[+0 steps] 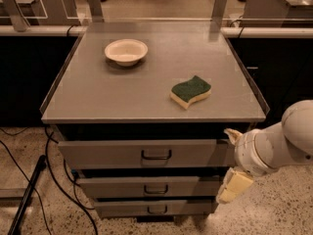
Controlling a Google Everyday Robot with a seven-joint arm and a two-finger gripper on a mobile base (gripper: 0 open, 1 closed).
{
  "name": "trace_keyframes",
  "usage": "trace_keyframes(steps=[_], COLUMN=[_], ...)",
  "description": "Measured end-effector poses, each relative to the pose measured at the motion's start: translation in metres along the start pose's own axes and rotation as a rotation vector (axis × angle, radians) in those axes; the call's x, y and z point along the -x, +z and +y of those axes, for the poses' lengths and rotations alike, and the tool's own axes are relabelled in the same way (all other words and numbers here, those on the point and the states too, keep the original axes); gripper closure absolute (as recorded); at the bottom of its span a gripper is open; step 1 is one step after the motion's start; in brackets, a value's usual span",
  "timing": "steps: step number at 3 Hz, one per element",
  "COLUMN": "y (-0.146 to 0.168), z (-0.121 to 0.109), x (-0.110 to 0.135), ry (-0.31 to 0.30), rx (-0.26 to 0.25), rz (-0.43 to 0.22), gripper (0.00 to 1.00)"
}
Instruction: Open top drawer
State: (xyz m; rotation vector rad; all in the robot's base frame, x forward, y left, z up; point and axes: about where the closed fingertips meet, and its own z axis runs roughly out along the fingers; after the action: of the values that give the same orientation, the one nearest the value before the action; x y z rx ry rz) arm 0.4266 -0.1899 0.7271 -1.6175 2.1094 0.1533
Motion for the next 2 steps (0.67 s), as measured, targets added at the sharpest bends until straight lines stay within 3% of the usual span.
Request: trace_keyframes(steps=[2], y=[0.032], z=[-0.023], x=[0.001], ry=[-0.023], rx=[0.024], rz=[-0.005], gripper=[0.0])
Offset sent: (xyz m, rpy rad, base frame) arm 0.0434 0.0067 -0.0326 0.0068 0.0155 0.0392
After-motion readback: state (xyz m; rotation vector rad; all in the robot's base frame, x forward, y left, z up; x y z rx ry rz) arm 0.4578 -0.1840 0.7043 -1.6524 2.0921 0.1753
